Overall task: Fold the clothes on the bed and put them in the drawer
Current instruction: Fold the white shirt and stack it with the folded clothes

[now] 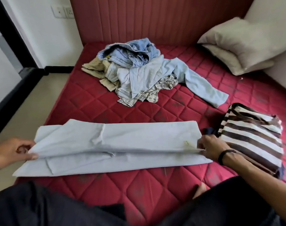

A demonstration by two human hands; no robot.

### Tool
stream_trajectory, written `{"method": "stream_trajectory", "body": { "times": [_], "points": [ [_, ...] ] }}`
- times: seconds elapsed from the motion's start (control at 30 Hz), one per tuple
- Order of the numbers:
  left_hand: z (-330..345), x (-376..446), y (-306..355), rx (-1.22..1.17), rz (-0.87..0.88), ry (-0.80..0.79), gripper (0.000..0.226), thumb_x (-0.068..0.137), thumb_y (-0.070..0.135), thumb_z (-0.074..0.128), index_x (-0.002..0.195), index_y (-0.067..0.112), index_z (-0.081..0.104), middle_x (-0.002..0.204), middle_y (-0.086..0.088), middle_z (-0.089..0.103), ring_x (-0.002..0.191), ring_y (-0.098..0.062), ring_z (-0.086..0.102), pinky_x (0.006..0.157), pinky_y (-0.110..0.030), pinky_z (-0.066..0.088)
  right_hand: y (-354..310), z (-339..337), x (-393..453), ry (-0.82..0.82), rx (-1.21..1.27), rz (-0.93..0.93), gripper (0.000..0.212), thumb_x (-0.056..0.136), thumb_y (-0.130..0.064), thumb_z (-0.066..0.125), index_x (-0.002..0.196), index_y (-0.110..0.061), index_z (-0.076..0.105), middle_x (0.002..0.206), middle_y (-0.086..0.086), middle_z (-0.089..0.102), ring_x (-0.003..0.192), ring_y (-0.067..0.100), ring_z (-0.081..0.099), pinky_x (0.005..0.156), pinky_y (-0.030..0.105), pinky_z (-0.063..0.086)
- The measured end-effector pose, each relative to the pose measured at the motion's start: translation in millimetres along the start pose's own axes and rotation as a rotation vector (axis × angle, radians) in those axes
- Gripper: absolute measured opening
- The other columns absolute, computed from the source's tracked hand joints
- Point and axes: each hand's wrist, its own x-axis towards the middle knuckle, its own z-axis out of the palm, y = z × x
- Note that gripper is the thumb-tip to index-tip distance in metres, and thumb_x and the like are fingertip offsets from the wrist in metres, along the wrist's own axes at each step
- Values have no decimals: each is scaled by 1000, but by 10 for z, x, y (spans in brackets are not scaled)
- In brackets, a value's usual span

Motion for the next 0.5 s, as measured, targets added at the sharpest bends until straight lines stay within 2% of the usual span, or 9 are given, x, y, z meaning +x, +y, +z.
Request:
{"method": "stream_trajectory", "body": {
  "times": [0.07, 0.13, 0.17, 0.27, 0.3, 0.37, 0.4, 0.43, 0.5],
  "points": [
    [-47, -124, 150, -123, -57, -36, 50, 52, 77, 85, 76, 34, 76, 64, 5, 72, 55, -20, 63, 57, -29, 47, 11, -15, -79, 58, 2, 41, 17, 80, -17, 70, 78, -31, 61, 82, -12, 55, 91, 22, 67, 66, 29, 45],
    [-16, -47, -80, -183, -99, -88, 64, 45, 82, 86, 75, 26, 77, 59, -8, 66, 54, -40, 53, 54, -29, 33, 20, -41, -117, 155, -14, 63, 17, 78, -12, 67, 77, -29, 61, 80, -10, 53, 89, 26, 66, 65, 32, 47],
    [-43, -71, -102, -170, -118, -94, 63, 45, 79, 87, 76, 25, 77, 56, -8, 63, 51, -40, 47, 53, -30, 28, 1, -30, -131, 168, -28, 62, 18, 79, -11, 66, 79, -28, 61, 82, -10, 52, 90, 26, 66, 64, 32, 46],
    [-162, -305, 241, -158, -90, -169, 60, 51, 75, 88, 83, 26, 78, 55, 3, 55, 56, -39, 44, 53, -34, 25, -67, 103, -94, 62, -83, 48, 20, 83, -14, 64, 84, -32, 56, 95, -13, 49, 98, 23, 65, 67, 32, 45],
    [-178, -417, 350, -143, -87, -199, 51, 56, 68, 90, 85, 27, 78, 57, 8, 56, 54, -31, 48, 54, -29, 29, -132, 140, -55, 21, -94, 36, 21, 84, -15, 63, 85, -34, 55, 97, -13, 47, 103, 23, 65, 71, 33, 47],
    [-144, -518, 455, -108, -85, -218, 19, 73, 45, 90, 83, 34, 77, 59, 16, 58, 52, -4, 50, 56, -19, 34, -217, 205, 3, -32, -153, 22, 26, 83, -13, 61, 93, -37, 61, 105, -9, 49, 115, 22, 62, 85, 34, 52],
    [-146, -566, 467, -123, -109, -241, 12, 78, 41, 89, 81, 37, 77, 61, 17, 59, 55, 0, 50, 57, -17, 36, -349, 242, 68, -12, -193, -10, 34, 79, -9, 61, 100, -35, 66, 111, -6, 53, 117, 23, 60, 91, 34, 52],
    [-144, -588, 498, -148, -128, -268, 14, 77, 46, 88, 83, 38, 78, 64, 15, 61, 57, -1, 52, 59, -18, 38, -458, 286, 118, 88, -171, -66, 44, 74, -2, 63, 105, -32, 69, 114, -2, 57, 115, 27, 60, 91, 36, 54],
    [-99, -521, 592, -257, -182, -229, 43, 74, 62, 84, 86, 22, 76, 65, 6, 58, 58, -9, 53, 60, -23, 43, -716, 347, 107, 346, 29, -227, 59, 58, 13, 69, 99, -29, 73, 104, 2, 66, 94, 32, 66, 79, 40, 57]
  ]
}}
